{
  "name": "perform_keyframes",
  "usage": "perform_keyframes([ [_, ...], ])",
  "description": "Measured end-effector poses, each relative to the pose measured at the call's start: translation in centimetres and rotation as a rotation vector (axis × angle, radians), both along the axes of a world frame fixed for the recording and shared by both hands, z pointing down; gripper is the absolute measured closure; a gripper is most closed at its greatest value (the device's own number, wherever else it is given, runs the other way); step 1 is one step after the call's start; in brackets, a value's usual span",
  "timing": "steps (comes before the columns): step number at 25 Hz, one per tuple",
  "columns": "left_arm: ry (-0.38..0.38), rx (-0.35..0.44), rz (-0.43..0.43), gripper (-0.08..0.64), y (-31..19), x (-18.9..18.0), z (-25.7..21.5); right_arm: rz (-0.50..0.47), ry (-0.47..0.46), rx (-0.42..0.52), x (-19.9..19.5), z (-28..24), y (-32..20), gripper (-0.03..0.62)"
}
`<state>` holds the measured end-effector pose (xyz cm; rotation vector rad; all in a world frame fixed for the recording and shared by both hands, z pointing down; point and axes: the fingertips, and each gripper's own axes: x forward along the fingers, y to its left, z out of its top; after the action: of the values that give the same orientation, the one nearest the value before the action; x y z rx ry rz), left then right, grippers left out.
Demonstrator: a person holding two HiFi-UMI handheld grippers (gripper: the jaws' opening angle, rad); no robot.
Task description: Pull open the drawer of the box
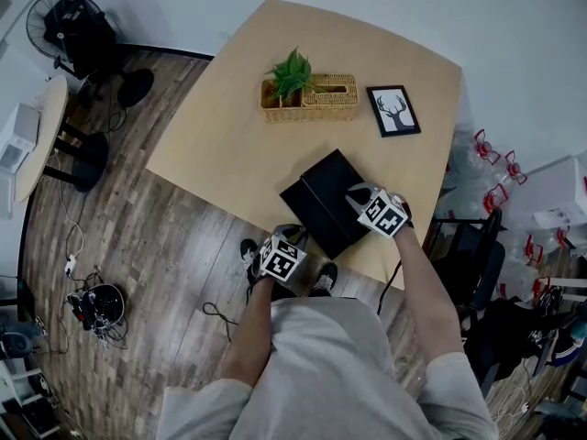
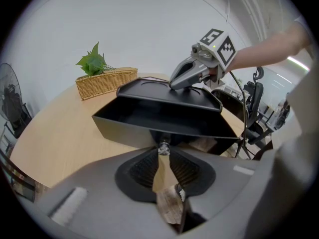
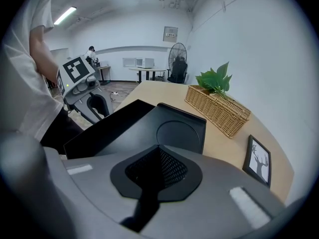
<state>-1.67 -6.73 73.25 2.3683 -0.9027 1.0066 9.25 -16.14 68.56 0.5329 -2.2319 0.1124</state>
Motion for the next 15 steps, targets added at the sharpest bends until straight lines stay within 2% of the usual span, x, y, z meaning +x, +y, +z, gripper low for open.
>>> perform_keyframes([
  [15,0.007,0.004,-0.021,0.434,0.6,-1.6,0.1,0.010,0.006,-0.028,0.0,-0.3,0.0,0.591],
])
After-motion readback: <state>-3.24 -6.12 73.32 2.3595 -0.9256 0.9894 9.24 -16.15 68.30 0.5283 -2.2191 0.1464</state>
